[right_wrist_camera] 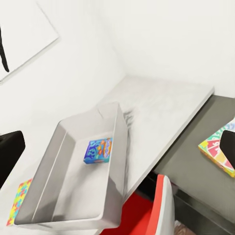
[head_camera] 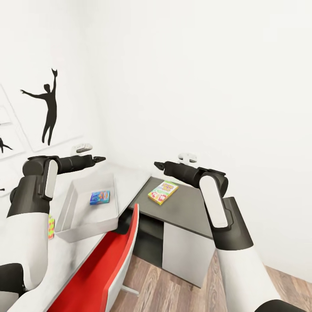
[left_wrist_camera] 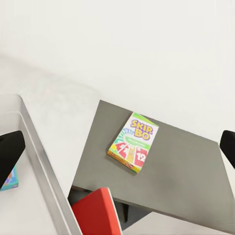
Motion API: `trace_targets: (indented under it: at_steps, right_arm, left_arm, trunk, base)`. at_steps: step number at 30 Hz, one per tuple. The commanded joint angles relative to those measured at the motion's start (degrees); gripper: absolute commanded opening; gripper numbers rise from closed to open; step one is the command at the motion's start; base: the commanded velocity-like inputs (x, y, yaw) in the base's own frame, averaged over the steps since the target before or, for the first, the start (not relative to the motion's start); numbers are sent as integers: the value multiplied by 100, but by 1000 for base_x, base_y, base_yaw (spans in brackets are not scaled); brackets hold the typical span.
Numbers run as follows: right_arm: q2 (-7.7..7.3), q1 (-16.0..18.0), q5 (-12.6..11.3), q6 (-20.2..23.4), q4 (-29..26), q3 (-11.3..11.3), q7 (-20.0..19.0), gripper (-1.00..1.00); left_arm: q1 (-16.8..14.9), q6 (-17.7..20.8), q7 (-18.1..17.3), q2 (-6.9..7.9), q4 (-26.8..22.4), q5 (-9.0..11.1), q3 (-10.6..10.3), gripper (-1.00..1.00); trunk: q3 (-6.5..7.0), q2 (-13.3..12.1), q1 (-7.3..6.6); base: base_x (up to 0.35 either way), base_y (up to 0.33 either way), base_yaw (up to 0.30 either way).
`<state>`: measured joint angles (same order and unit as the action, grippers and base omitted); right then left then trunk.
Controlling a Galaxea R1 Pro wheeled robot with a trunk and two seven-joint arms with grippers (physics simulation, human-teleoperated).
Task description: Put all the toys in the child's room - the three board games (two on the bed and one on the table), the two jigsaw puzzles on the table, and the tennis ball on the table - inside the toy box on the table in the child's room.
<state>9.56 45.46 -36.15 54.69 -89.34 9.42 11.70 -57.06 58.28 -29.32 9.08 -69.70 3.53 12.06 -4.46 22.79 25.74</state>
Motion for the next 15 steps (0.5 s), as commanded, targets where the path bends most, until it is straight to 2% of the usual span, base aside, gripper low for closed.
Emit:
trace_targets:
  at_steps: [1,6,10,15]
  right_arm:
    - [2,7,-59,16,-4,3,60,100]
    - [-2,6,-60,22,-4,0,60,100]
    - [-11,5,-62,23,-4,-1,64,100]
    - [-15,-1,-72,24,2,-5,61,100]
  left_arm:
    - [-7,43,6,1,-1,34,7,100]
    - [-1,43,6,-1,-5,34,2,100]
    - [13,43,6,-2,-5,34,0,100]
    - [96,11,6,-2,-16,40,1,100]
  trunk:
    - [-4,13,4]
    - [26,13,4]
    - [33,13,4]
    - [35,13,4]
  base:
    - [0,0,0]
    - [-15,0,0]
    - [-168,0,-2]
    - [-148,0,-156]
